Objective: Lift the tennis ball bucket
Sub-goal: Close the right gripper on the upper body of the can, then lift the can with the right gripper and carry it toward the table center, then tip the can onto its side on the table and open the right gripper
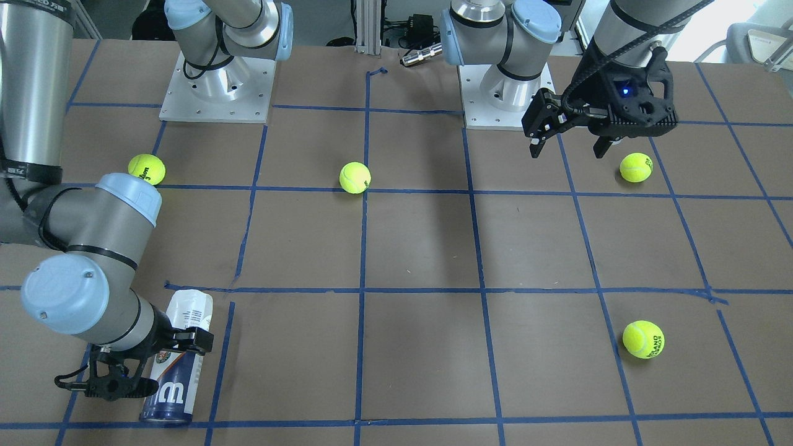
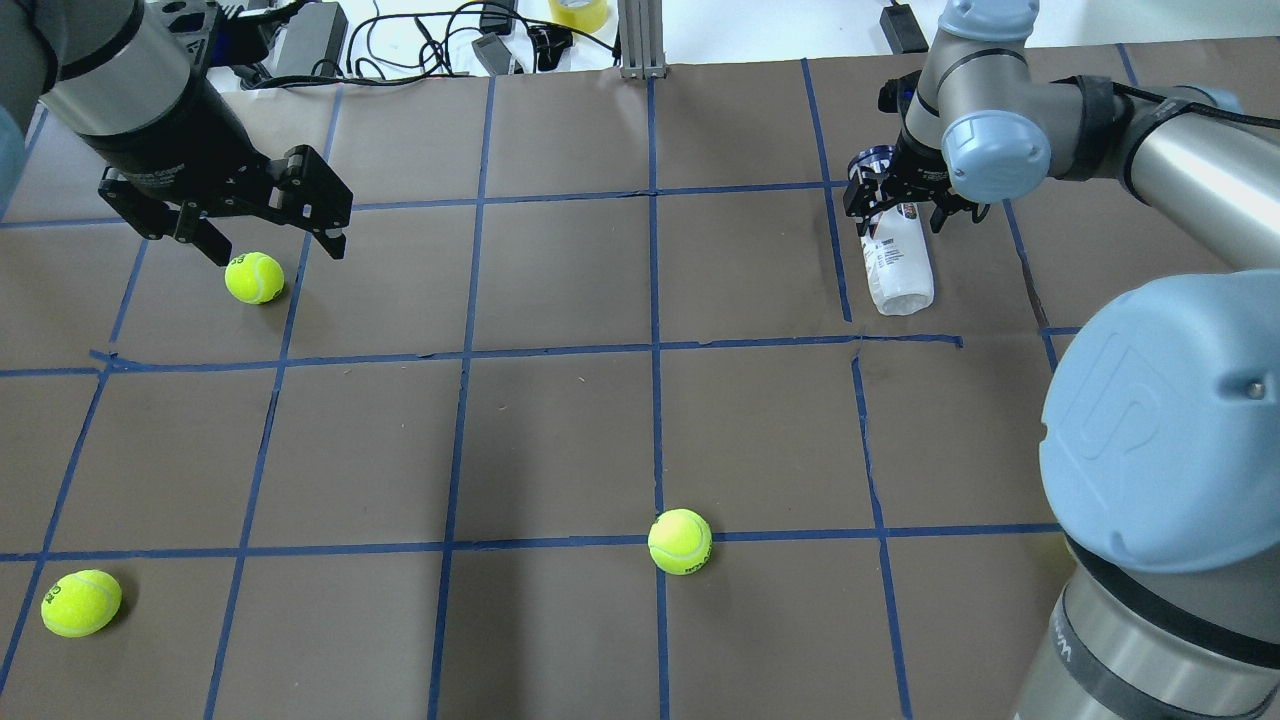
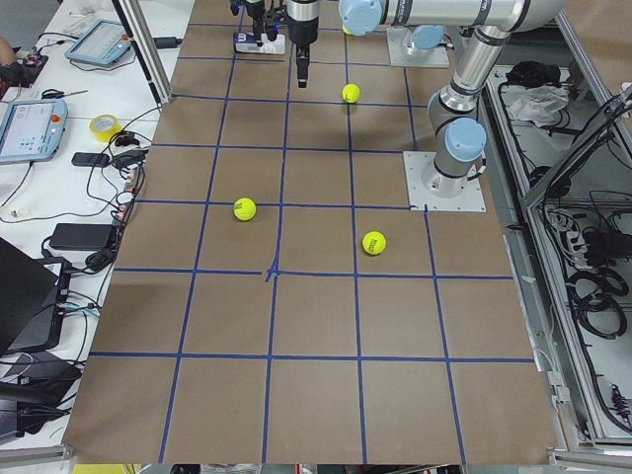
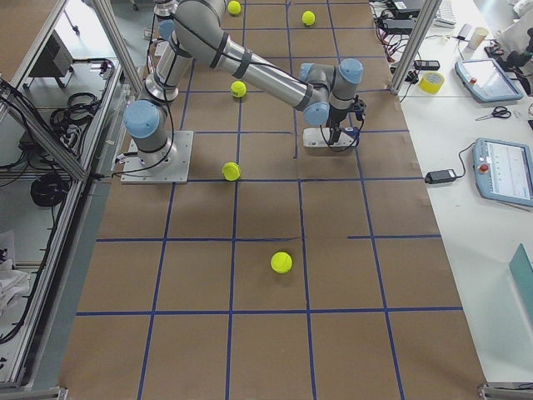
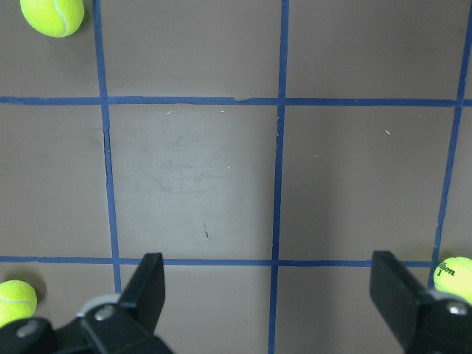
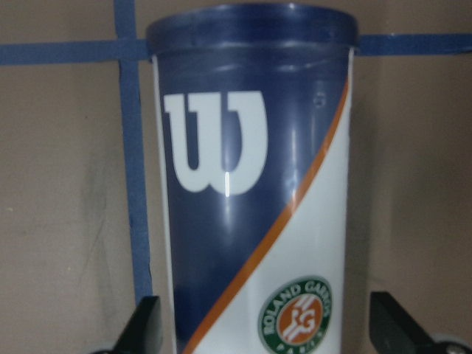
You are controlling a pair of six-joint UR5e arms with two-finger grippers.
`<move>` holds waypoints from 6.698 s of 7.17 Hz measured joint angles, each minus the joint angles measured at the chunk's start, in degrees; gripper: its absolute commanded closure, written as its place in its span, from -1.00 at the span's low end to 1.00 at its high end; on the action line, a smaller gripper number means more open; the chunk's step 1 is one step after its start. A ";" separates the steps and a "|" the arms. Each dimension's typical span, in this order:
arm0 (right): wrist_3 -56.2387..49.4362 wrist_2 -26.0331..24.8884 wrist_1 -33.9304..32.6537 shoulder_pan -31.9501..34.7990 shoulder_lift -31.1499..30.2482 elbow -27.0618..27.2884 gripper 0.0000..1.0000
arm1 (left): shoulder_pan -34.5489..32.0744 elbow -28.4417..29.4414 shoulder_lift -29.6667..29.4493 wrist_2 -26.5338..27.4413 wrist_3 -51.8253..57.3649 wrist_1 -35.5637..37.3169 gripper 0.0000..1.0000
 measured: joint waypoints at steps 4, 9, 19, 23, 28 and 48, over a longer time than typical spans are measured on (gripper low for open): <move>-1.03 0.42 -0.85 -0.14 1.71 0.07 -1.00 | 0.00 -0.19 0.03 -0.03 0.05 0.01 -1.00; -5.78 1.09 -0.96 -0.12 1.78 0.27 -0.45 | 0.01 -0.56 0.18 0.09 0.09 0.11 -1.00; -18.71 4.50 -1.25 18.41 -3.52 -0.39 -0.49 | 1.22 0.27 0.09 0.23 0.05 -0.05 -1.00; -36.97 1.13 -5.70 26.26 -4.05 0.30 -0.48 | 5.52 0.66 0.31 -0.34 2.34 -0.62 -1.00; -63.05 1.08 -11.03 31.88 -3.13 0.89 -0.40 | 6.06 0.87 0.43 0.08 3.35 -1.21 -1.00; -63.40 0.72 -14.90 35.07 2.03 3.01 -1.00 | 5.80 0.36 0.26 -0.53 3.34 -1.76 -1.00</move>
